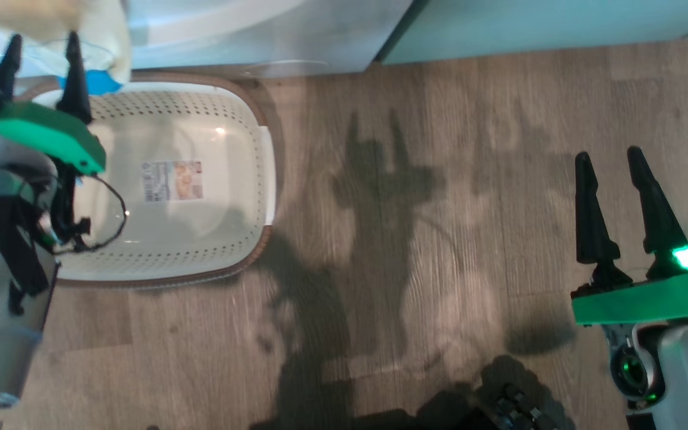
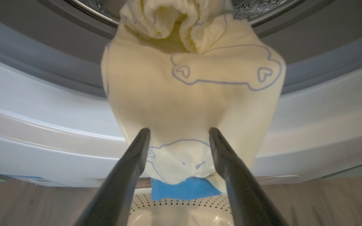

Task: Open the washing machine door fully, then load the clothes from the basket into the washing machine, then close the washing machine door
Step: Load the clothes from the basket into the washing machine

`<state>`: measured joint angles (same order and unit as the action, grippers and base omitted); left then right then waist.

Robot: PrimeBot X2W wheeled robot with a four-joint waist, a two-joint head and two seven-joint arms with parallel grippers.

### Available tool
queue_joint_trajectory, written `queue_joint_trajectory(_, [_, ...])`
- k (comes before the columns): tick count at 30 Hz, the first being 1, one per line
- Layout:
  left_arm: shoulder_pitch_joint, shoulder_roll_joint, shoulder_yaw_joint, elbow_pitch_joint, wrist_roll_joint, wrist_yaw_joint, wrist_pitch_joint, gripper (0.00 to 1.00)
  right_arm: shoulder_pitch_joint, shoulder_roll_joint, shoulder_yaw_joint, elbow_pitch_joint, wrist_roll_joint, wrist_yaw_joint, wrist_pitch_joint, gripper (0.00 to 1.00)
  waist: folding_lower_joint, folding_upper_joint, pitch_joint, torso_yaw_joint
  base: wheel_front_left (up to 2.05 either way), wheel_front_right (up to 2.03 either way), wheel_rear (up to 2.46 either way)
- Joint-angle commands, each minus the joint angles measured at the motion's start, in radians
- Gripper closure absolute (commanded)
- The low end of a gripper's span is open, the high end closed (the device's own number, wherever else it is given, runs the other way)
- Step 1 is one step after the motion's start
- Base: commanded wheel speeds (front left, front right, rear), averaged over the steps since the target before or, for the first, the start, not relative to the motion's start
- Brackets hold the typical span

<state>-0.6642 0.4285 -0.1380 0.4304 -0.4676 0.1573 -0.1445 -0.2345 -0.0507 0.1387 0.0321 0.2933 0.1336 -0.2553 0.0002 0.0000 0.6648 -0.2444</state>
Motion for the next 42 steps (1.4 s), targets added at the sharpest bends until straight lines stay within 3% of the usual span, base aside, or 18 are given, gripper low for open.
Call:
queue_joint_trajectory(1, [-0.04,0.055,0.03,0.005,-0.004,-0.008,0.007,0.0,-0.008,0.0,0.024,-0.033,0.018,-0.003,-0.006,0.0,-0.0002,0.0,0.025,-0.022,0.0,0.0,0.0])
queue_joint_trajectory(10, [-0.124,0.074,0.022,0.095,-0.011,-0.032,0.025,0.0,-0.021,0.0,0.037,-0.026,0.051,-0.003,-0.006,0.0,-0.0002,0.0,0.036,-0.04,0.0,0.0,0.0])
queue_joint_trajectory(11, [-0.132,0.073,0.022,0.105,-0.015,-0.035,0.03,0.33,-0.023,0.0,0.038,-0.025,0.054,-0.003,-0.006,0.0,-0.0002,0.0,0.035,-0.041,0.0,0.0,0.0])
queue_joint_trajectory(12, [-0.137,0.074,0.022,0.113,-0.016,-0.036,0.031,0.89,-0.024,0.0,0.04,-0.025,0.057,-0.003,-0.006,0.0,-0.0002,0.0,0.035,-0.043,0.0,0.0,0.0])
queue_joint_trajectory(13, [-0.143,0.075,0.021,0.121,-0.017,-0.037,0.033,1.0,-0.026,0.0,0.042,-0.024,0.059,-0.003,-0.006,0.0,-0.0002,0.0,0.034,-0.045,0.0,0.0,0.0])
queue_joint_trajectory(27, [-0.11,0.066,-0.018,0.114,-0.034,-0.062,0.082,1.0,-0.004,0.0,0.02,-0.023,0.046,-0.003,-0.006,0.0,-0.0002,0.0,-0.008,-0.005,0.0,0.0,0.0])
queue_joint_trajectory(33, [-0.032,0.092,-0.027,-0.028,-0.056,-0.059,0.183,1.0,0.015,0.0,0.004,-0.023,0.029,-0.003,-0.006,0.0,-0.0002,0.0,-0.04,0.029,0.0,0.0,0.0])
queue_joint_trajectory(42, [0.021,0.199,-0.003,-0.32,-0.054,-0.016,0.334,1.0,0.027,0.0,0.015,-0.019,0.026,-0.003,-0.006,0.0,-0.0002,0.0,-0.066,0.034,0.0,0.0,0.0])
